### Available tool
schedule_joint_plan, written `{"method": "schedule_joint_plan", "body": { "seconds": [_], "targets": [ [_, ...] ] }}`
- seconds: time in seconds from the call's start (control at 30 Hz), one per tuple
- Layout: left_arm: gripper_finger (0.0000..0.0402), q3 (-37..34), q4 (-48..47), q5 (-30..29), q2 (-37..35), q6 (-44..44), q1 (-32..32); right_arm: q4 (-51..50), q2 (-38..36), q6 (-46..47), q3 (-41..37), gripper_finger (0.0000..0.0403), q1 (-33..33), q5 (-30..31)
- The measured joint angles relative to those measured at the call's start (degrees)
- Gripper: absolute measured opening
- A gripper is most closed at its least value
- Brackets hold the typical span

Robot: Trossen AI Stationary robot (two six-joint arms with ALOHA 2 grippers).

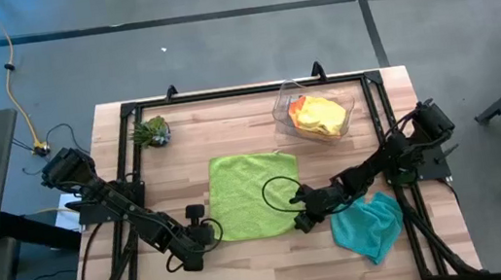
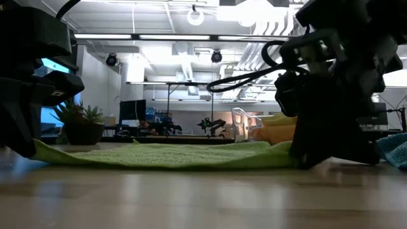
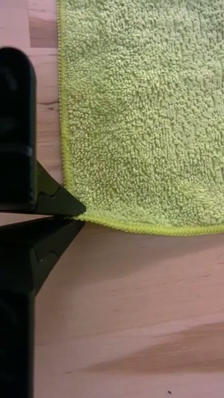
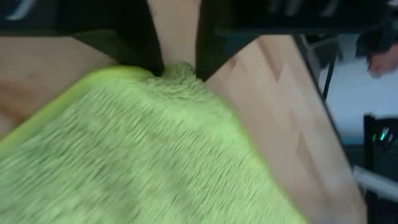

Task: Fold microfiber towels
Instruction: Fold the green microfiber towel

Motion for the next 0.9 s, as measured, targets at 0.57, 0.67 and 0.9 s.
{"method": "schedule_joint_plan", "body": {
  "seconds": [0.57,0.67,0.9],
  "targets": [
    [0.0,0.01,-0.26,4.06,-0.84,-3.29,0.0,1.19,-2.45,0.25,-0.24,0.0002,1.48,-5.48],
    [0.0,0.02,-1.26,4.55,-2.59,-3.43,0.0,1.17,-4.15,-0.72,-0.24,0.0001,2.2,-7.02],
    [0.0,0.04,-2.83,7.8,-8.51,-1.44,1.75,1.45,-8.24,-3.14,-0.14,0.0001,2.2,-12.95]
  ]
}}
